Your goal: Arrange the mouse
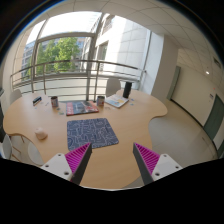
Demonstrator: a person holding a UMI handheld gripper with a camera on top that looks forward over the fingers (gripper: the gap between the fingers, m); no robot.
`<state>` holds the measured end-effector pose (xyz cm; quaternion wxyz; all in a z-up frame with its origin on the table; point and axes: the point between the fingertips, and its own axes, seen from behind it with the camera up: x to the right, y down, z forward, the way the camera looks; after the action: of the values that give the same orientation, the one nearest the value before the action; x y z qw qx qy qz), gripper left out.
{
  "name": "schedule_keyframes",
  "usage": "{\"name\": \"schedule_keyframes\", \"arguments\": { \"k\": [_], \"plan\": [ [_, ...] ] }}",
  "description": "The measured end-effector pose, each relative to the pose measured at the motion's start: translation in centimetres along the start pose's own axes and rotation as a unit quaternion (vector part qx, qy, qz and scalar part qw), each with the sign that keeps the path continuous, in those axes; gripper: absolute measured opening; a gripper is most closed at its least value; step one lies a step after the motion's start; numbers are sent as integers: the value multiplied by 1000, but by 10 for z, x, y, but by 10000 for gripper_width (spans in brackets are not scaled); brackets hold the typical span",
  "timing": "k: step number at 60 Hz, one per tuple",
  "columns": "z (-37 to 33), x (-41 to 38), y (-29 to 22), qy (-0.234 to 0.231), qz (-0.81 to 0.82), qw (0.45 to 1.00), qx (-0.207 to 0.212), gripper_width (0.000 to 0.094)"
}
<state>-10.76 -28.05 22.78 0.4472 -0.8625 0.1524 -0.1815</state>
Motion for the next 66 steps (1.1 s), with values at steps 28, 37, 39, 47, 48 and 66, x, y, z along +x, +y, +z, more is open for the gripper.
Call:
{"name": "schedule_keyframes", "arguments": {
  "k": [28,37,39,47,48,66],
  "plan": [
    [-16,-134,104,4,11,998,-63,850],
    [1,-235,128,-57,2,995,-86,852],
    [8,-256,127,-70,-3,994,-85,852],
    [54,-332,105,-111,-35,991,-58,853],
    [61,-342,102,-117,-38,991,-55,854],
    [185,-448,70,-164,-83,982,-49,851]
  ]
}}
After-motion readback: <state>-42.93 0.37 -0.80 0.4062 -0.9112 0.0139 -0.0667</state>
